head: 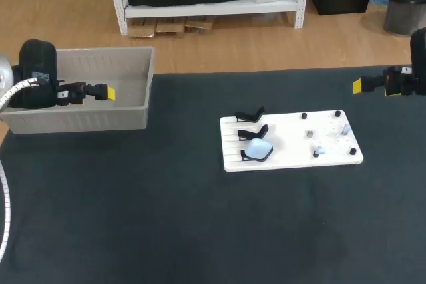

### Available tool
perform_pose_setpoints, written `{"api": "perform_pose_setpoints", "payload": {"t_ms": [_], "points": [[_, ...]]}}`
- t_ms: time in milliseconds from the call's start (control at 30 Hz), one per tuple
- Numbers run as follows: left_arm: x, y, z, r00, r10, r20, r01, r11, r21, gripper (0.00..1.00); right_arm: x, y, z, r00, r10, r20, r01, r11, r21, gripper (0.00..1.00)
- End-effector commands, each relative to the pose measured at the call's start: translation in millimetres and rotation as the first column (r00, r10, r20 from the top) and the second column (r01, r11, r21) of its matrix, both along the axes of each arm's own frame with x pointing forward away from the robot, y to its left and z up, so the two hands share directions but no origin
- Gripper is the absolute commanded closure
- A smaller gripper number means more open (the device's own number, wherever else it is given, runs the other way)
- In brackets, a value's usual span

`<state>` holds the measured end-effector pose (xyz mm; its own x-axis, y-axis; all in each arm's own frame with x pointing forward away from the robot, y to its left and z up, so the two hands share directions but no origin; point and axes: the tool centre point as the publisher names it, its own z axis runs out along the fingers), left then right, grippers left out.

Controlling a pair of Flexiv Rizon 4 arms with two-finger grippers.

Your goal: Pick up each earbud case from the left stands, insert the matching earbuds, close the lid, and place the case in the box.

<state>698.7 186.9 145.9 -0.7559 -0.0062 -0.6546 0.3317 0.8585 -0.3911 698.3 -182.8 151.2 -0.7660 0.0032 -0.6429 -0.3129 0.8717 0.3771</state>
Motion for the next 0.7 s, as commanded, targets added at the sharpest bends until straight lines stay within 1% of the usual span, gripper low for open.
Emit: {"api": "perform_pose_setpoints", "payload": {"t_ms": [33, 67, 133, 200, 233, 333, 367, 400, 433, 467, 500, 533, 633, 700], "points": [[0.2, -6, 3.8, 1.000, -0.020, 0.001, 0.020, 1.000, 0.008, 0.00, 1.1, -2, -1, 1.000, 0.008, 0.001, -0.008, 1.000, 0.006, 0.00], [0.1, -8, 4.7, 0.999, -0.035, 0.013, 0.035, 0.999, 0.015, 0.00, 1.1, -2, -1, 1.000, 0.008, 0.001, -0.008, 1.000, 0.006, 0.00], [0.6, -18, 10.9, 0.993, -0.104, 0.056, 0.103, 0.995, 0.015, 0.00, 1.1, -2, -1, 1.000, 0.008, 0.001, -0.008, 1.000, 0.006, 0.00], [1.8, -24, 14.9, 0.978, -0.186, 0.095, 0.185, 0.982, 0.019, 0.00, 1.1, -2, -1, 1.000, 0.008, 0.001, -0.008, 1.000, 0.006, 0.00], [1.8, -31, 19.2, 0.962, -0.245, 0.123, 0.243, 0.970, 0.034, 0.00, 1.1, -2, -1, 1.000, 0.008, 0.001, -0.008, 1.000, 0.006, 0.00], [3.9, -42, 25.6, 0.929, -0.341, 0.147, 0.337, 0.940, 0.053, 0.00, 1.1, -2, -1, 1.000, 0.008, 0.001, -0.008, 1.000, 0.006, 0.00], [5.0, -48, 28.6, 0.908, -0.389, 0.159, 0.381, 0.921, 0.077, 0.00, 1.1, -2, -1, 1.000, 0.008, 0.001, -0.008, 1.000, 0.006, 0.00], [5.5, -51, 29.9, 0.897, -0.411, 0.162, 0.403, 0.912, 0.081, 0.00, 1.1, -2, -1, 1.000, 0.008, 0.001, -0.008, 1.000, 0.006, 0.00], [6.8, -56, 32.3, 0.874, -0.455, 0.168, 0.445, 0.890, 0.095, 0.00, 1.1, -2, -1, 1.000, 0.008, 0.001, -0.008, 1.000, 0.006, 0.00], [7.3, -59, 33.3, 0.862, -0.477, 0.171, 0.465, 0.879, 0.104, 0.00, 1.1, -2, -1, 1.000, 0.008, 0.001, -0.008, 1.000, 0.006, 0.00], [8.3, -65, 35.3, 0.835, -0.521, 0.179, 0.506, 0.853, 0.124, 0.00, 1.1, -2, -1, 1.000, 0.008, 0.001, -0.008, 1.000, 0.006, 0.00], [8.5, -70, 36.9, 0.806, -0.562, 0.185, 0.547, 0.827, 0.129, 0.00, 1.1, -2, -1, 1.000, 0.008, 0.001, -0.008, 1.000, 0.006, 0.00], [7.4, -85, 41.3, 0.719, -0.663, 0.209, 0.656, 0.747, 0.114, 0.00, 1.1, -2, -1, 1.000, 0.008, 0.001, -0.008, 1.000, 0.006, 0.00], [7.7, -94, 41.0, 0.674, -0.709, 0.208, 0.700, 0.703, 0.129, 0.00, 1.1, -2, -1, 1.000, 0.008, 0.001, -0.008, 1.000, 0.006, 0.00]]}}
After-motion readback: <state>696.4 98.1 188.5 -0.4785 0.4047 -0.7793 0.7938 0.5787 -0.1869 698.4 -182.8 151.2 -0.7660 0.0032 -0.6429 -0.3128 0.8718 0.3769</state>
